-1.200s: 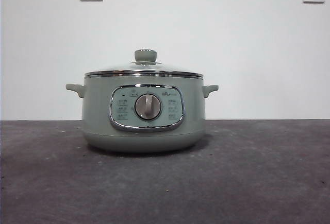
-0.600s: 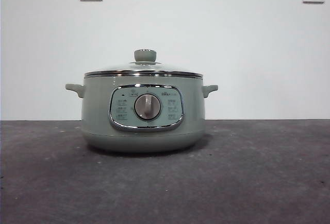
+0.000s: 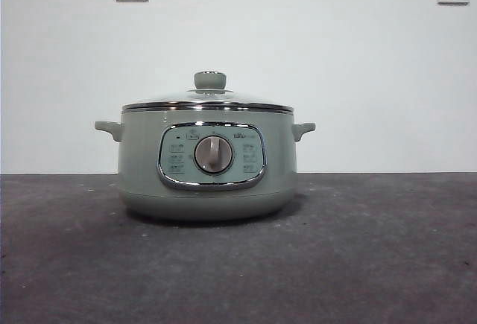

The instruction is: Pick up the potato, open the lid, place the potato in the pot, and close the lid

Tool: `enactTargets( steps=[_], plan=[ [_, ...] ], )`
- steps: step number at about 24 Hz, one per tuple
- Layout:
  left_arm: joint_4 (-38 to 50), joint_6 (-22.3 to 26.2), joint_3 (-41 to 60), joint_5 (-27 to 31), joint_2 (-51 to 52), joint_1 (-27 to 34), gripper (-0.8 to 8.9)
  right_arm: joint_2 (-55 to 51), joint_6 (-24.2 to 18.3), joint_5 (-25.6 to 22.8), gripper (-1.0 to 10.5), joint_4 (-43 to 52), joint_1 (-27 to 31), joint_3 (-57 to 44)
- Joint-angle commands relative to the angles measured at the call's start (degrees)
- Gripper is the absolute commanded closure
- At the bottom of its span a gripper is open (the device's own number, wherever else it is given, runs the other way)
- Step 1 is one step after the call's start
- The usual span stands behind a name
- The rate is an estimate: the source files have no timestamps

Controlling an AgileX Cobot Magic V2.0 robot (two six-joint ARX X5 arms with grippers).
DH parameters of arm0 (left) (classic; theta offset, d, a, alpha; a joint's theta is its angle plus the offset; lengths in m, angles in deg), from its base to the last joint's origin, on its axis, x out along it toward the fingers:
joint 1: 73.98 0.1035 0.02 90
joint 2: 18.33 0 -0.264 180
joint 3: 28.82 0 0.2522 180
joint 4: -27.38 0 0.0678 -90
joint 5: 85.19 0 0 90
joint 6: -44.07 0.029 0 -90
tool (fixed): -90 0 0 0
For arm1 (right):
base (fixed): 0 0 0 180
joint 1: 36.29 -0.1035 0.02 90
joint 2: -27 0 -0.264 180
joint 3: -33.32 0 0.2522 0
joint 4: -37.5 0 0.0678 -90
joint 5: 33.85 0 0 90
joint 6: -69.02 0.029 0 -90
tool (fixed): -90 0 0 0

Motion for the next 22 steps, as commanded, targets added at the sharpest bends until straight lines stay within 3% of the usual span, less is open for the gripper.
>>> enactTargets(
  steps=[1, 8, 11, 15, 18, 22],
  plan=[
    [0.2, 0.7, 0.6, 0.3, -0.3, 0.2, 8.15, 0.1, 0.6, 0.0, 9.5, -1.3, -0.2, -0.5],
    [0.2, 0.7, 0.6, 0.3, -0.3, 0.2, 8.15, -0.9, 0.3, -0.5, 9.5, -1.3, 2.4, -0.5],
    [0.2, 0.7, 0.6, 0.3, -0.3, 0.2, 8.15, -4.0, -5.6, 2.4, 9.5, 2.7, 7.8, -2.2],
    [0.2, 0.7, 0.6, 0.3, -0.3, 0.2, 8.15, -18.8, -7.6, 12.7, 9.5, 27.2, 18.4, -22.8],
    [0.2, 0.7, 0.6, 0.3, -0.3, 0.2, 8.15, -35.3, -8.5, 13.0, 9.5, 45.2, 26.1, -46.4],
    [0.2, 0.7, 0.6, 0.3, -0.3, 0.2, 8.15, -48.2, -8.4, 13.1, 9.5, 52.9, 30.8, -64.1]
  ],
)
